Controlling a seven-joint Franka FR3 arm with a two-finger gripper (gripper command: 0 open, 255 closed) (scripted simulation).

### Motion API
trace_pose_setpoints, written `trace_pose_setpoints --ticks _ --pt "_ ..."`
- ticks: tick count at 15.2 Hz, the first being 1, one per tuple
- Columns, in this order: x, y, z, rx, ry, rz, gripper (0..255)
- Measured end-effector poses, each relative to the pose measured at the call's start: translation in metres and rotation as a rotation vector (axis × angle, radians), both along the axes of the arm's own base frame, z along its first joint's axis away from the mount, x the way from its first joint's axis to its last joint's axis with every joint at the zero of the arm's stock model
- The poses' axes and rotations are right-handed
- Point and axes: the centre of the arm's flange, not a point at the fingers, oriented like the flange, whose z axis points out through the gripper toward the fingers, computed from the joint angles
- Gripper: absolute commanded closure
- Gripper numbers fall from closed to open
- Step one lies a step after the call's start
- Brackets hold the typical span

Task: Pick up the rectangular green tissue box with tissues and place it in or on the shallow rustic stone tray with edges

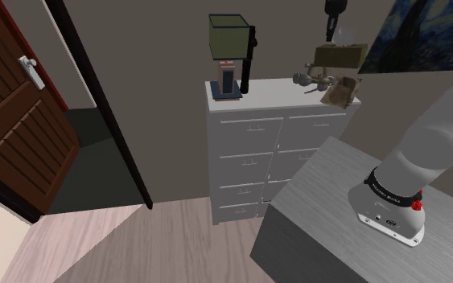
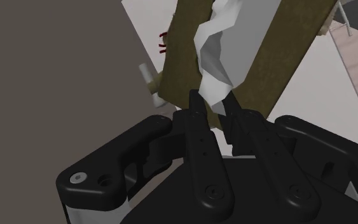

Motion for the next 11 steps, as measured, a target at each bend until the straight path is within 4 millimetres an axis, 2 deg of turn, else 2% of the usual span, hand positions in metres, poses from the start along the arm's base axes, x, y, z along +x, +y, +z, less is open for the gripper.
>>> trace_pose_setpoints --ticks 8,11 --pt "-0.076 -0.081 0.017 0.000 -0.001 -0.001 255" --pt "-0.088 -0.092 0.009 0.000 0.000 0.000 255"
